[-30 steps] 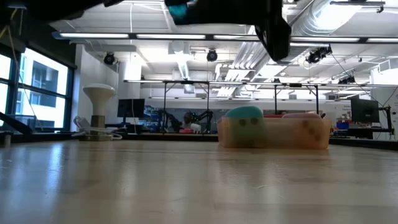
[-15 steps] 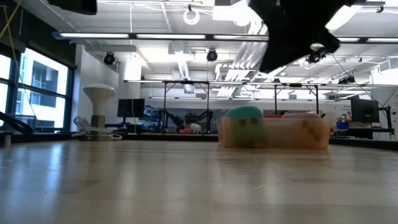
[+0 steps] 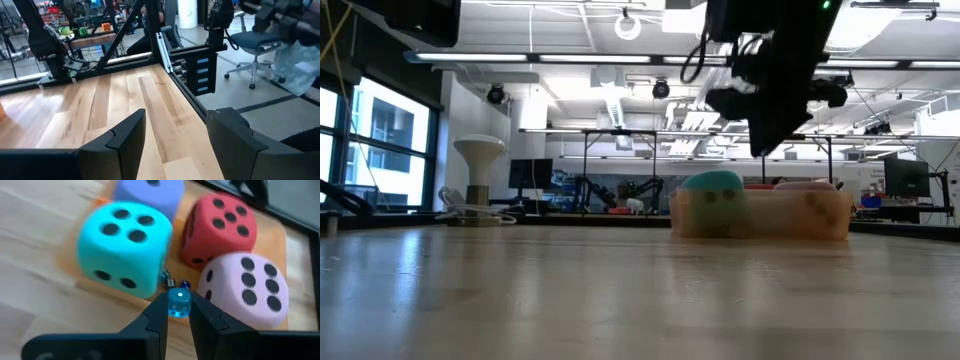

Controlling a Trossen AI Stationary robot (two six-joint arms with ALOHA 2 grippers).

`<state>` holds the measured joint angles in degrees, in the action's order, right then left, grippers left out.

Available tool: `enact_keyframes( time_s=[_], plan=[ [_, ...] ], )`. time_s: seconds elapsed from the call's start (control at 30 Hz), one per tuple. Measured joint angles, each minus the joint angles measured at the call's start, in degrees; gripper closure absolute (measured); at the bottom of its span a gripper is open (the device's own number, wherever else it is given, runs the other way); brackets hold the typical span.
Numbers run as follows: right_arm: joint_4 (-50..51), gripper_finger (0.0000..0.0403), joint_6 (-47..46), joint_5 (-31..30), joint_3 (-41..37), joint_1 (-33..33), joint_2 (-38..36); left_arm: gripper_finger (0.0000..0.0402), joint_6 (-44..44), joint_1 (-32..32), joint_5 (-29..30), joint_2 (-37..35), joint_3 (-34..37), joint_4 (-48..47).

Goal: Pick & Place Dice
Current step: Put the small light blue die into the the orange bin, then return to Home Position

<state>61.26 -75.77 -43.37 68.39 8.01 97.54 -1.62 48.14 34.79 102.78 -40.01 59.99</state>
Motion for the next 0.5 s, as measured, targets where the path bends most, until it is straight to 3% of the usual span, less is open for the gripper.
enact_keyframes(
  time_s=[0.23,0.5],
  plan=[
    [1.46,0.0312,-0.99,0.51,-1.56,-2.65,1.49,0.02,1.81,0.0,0.02,0.0,0.0,-0.25],
    [1.39,0.0235,2.24,0.18,-1.72,-3.01,0.92,0.02,3.6,0.0,0.0,-0.02,0.02,-1.45]
  ],
)
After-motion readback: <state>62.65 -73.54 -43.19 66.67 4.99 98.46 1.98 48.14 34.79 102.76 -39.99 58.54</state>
